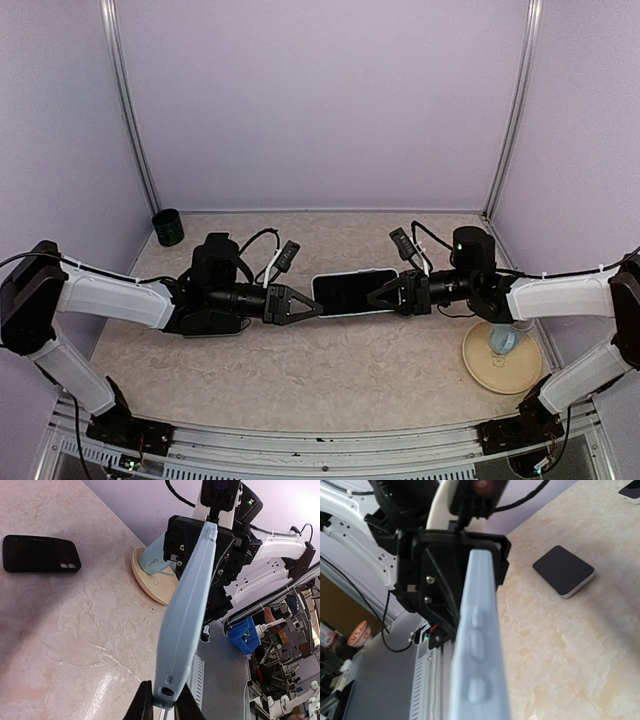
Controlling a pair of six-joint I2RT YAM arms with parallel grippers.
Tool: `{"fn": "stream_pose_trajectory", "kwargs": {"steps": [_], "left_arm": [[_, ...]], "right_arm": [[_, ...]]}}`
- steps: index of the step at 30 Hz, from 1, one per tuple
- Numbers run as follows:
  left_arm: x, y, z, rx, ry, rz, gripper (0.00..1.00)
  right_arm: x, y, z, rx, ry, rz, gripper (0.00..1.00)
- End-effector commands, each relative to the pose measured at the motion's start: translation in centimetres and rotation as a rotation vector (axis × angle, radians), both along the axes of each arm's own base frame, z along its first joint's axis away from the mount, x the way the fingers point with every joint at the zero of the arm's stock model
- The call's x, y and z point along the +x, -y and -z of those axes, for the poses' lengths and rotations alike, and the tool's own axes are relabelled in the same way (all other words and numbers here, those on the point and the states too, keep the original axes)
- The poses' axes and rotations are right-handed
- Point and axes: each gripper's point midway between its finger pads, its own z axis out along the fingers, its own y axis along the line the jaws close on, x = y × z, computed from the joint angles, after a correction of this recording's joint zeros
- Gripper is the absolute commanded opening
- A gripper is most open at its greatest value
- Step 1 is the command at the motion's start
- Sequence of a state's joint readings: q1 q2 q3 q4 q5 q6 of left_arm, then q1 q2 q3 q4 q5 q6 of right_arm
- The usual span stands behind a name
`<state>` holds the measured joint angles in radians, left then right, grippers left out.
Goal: Put the phone into the phone case
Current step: Press the phone with the phone case.
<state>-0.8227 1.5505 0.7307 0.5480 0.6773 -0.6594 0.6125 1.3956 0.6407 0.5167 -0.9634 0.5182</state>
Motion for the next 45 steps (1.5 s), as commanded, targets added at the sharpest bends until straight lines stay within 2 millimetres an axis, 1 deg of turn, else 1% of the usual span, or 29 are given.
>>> {"fn": "stream_pose_trajectory", "kwargs": {"steps": [1, 3, 4, 9, 13, 19, 21, 22, 24, 25, 26, 27, 28, 30, 32, 35, 39, 42, 45], "left_arm": [[-0.2, 0.8, -1.3, -0.038, 0.022, 0.034, 0.08], [-0.4, 0.7, -1.3, -0.040, 0.024, 0.040, 0.01], [-0.4, 0.6, -1.4, -0.042, 0.026, 0.041, 0.00], [-1.5, -0.1, -2.6, -0.098, 0.057, 0.077, 0.00], [-2.7, -0.6, -4.0, -0.149, 0.092, 0.116, 0.00], [-4.4, -1.4, -6.2, -0.215, 0.145, 0.175, 0.00], [-4.6, -1.6, -6.6, -0.224, 0.159, 0.178, 0.01], [-4.6, -1.7, -6.6, -0.222, 0.160, 0.174, 0.03], [-4.2, -1.9, -6.5, -0.209, 0.159, 0.152, 0.15], [-3.9, -2.1, -6.5, -0.202, 0.158, 0.137, 0.24], [-3.5, -2.3, -6.5, -0.199, 0.159, 0.120, 0.34], [-3.1, -2.6, -6.4, -0.192, 0.156, 0.099, 0.40], [-2.6, -2.9, -6.5, -0.189, 0.158, 0.074, 0.48], [-1.5, -3.6, -6.3, -0.172, 0.157, 0.019, 0.59], [-0.4, -4.2, -6.4, -0.149, 0.166, -0.037, 0.66], [0.9, -4.7, -6.3, -0.109, 0.177, -0.096, 0.70], [1.7, -4.5, -5.9, -0.049, 0.180, -0.119, 0.72], [1.9, -4.0, -6.0, -0.019, 0.193, -0.110, 0.73], [1.6, -3.0, -5.9, 0.011, 0.211, -0.079, 0.75]], "right_arm": [[0.2, -0.3, -2.8, 0.049, 0.098, -0.002, 0.00], [0.1, -0.3, -3.0, 0.052, 0.104, -0.004, 0.00], [0.0, -0.3, -3.1, 0.053, 0.106, -0.006, 0.00], [-0.2, 0.0, -3.3, 0.066, 0.110, -0.029, 0.00], [0.1, 0.5, -3.4, 0.078, 0.088, -0.034, 0.00], [0.1, 0.3, -3.0, 0.081, 0.045, -0.074, 0.00], [0.0, 0.3, -3.0, 0.085, 0.044, -0.078, 0.00], [0.0, 0.3, -3.1, 0.086, 0.044, -0.080, 0.00], [0.0, 0.3, -3.2, 0.083, 0.048, -0.078, 0.00], [0.1, 0.3, -3.2, 0.078, 0.050, -0.075, 0.00], [0.1, 0.4, -3.2, 0.074, 0.051, -0.073, 0.00], [0.0, 0.4, -3.3, 0.072, 0.053, -0.072, 0.00], [0.0, 0.4, -3.2, 0.067, 0.053, -0.069, 0.00], [0.0, 0.4, -3.1, 0.057, 0.047, -0.071, 0.00], [-0.1, 0.5, -2.8, 0.048, 0.043, -0.074, 0.00], [-0.4, 0.3, -2.2, 0.025, 0.037, -0.090, 0.00], [-1.1, -0.2, -1.6, -0.005, 0.037, -0.117, 0.00], [-1.5, -0.8, -1.2, -0.023, 0.045, -0.134, 0.00], [-2.2, -1.4, -0.9, -0.031, 0.044, -0.160, 0.00]]}}
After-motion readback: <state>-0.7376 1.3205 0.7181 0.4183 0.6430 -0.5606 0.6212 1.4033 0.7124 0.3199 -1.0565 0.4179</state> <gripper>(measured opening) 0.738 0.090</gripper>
